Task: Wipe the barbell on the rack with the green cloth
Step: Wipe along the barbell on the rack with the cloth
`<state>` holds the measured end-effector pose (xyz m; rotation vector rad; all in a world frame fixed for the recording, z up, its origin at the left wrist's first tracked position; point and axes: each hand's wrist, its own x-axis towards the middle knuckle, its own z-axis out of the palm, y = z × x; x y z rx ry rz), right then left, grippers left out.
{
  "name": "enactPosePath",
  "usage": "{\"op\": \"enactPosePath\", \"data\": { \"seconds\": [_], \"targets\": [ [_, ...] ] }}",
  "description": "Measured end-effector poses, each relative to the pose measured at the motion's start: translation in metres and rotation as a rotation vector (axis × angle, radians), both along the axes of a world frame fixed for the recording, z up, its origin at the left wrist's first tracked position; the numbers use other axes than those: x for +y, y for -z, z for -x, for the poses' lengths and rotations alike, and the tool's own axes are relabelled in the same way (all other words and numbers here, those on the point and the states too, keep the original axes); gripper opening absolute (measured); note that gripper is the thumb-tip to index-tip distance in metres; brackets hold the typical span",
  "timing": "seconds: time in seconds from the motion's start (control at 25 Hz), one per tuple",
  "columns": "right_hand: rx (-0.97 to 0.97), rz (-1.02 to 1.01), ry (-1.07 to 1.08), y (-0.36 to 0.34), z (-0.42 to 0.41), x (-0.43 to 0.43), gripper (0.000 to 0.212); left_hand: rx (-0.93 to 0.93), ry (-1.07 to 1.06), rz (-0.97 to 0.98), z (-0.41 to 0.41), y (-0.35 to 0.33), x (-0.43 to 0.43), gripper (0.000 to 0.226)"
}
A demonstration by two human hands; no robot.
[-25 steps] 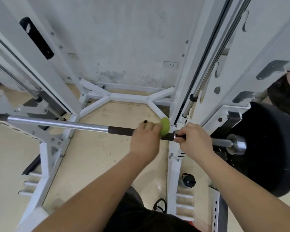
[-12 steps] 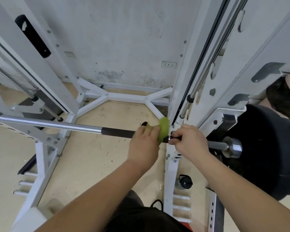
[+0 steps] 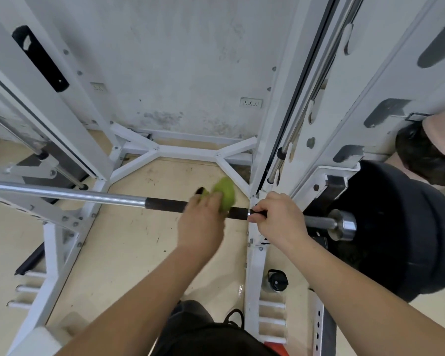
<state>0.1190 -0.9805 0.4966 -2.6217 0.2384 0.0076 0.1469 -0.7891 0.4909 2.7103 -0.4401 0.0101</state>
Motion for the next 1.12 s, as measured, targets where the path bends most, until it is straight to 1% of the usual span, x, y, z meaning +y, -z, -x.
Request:
{"op": "enactPosePath", "data": {
  "seconds": [0.08,0.12,0.16,0.24,0.32,0.36,0.44,0.52,0.56,0.64,0.68,0.76,0.8,0.84,0.88,0.96,1.04,1.08,1.12],
  "targets": [
    [0.016,-0.007,-0.054,-0.008,0.006,-0.006,0.011,-0.018,0.202,0.000,0.005,-0.002,-0.003,0.042],
    [0.012,0.016,-0.080,-0.012,0.012,-0.012,0.013,-0.024,0.242,-0.026,-0.001,-0.005,0.007,0.045],
    [-0.002,0.068,-0.091,-0.013,0.020,-0.022,0.014,-0.020,0.233,-0.046,-0.008,-0.007,0.019,0.044],
    [-0.012,0.210,-0.057,-0.013,0.040,-0.046,0.014,-0.008,0.102,-0.049,-0.013,-0.007,0.032,0.036],
    [0.016,0.284,0.003,-0.011,0.056,-0.062,0.015,0.009,0.009,-0.064,0.000,-0.011,0.004,0.021],
    [0.006,0.291,0.025,-0.009,0.059,-0.063,0.016,0.014,0.031,-0.060,0.008,-0.012,-0.020,0.017],
    [-0.033,0.288,0.085,-0.005,0.057,-0.059,0.012,0.039,0.200,-0.025,0.025,-0.011,-0.066,0.023],
    [-0.058,0.247,0.151,-0.004,0.053,-0.059,0.009,0.029,0.421,-0.061,0.025,-0.009,-0.081,0.039],
    [-0.054,0.218,0.166,-0.004,0.052,-0.061,0.009,0.020,0.471,-0.096,0.019,-0.011,-0.076,0.045],
    [-0.011,0.130,0.155,-0.006,0.053,-0.065,0.012,-0.009,0.443,-0.154,0.007,-0.013,-0.053,0.049],
    [0.013,0.048,0.149,-0.012,0.055,-0.068,0.014,-0.052,0.397,-0.171,0.002,-0.013,-0.042,0.048],
    [0.051,-0.138,0.168,-0.028,0.061,-0.074,0.017,-0.066,0.304,-0.186,0.002,-0.012,-0.039,0.043],
    [0.023,-0.177,0.184,-0.038,0.067,-0.078,0.018,-0.053,0.275,-0.222,0.005,-0.015,-0.052,0.038],
    [-0.042,-0.144,0.194,-0.047,0.073,-0.083,0.018,-0.049,0.267,-0.264,0.011,-0.016,-0.070,0.034],
    [-0.130,-0.058,0.202,-0.058,0.079,-0.089,0.017,-0.047,0.299,-0.280,0.019,-0.019,-0.091,0.032],
    [-0.337,0.115,0.205,-0.084,0.089,-0.097,0.013,-0.109,0.454,-0.254,0.037,-0.021,-0.120,0.030],
    [-0.553,0.266,0.200,-0.103,0.099,-0.105,0.011,-0.176,0.565,-0.206,0.037,-0.021,-0.122,0.027],
    [-0.600,0.330,0.211,-0.109,0.103,-0.112,0.014,-0.162,0.574,-0.189,0.032,-0.023,-0.112,0.028],
    [-0.568,0.374,0.249,-0.111,0.107,-0.118,0.021,-0.137,0.556,-0.193,0.026,-0.025,-0.100,0.028]
  ]
}}
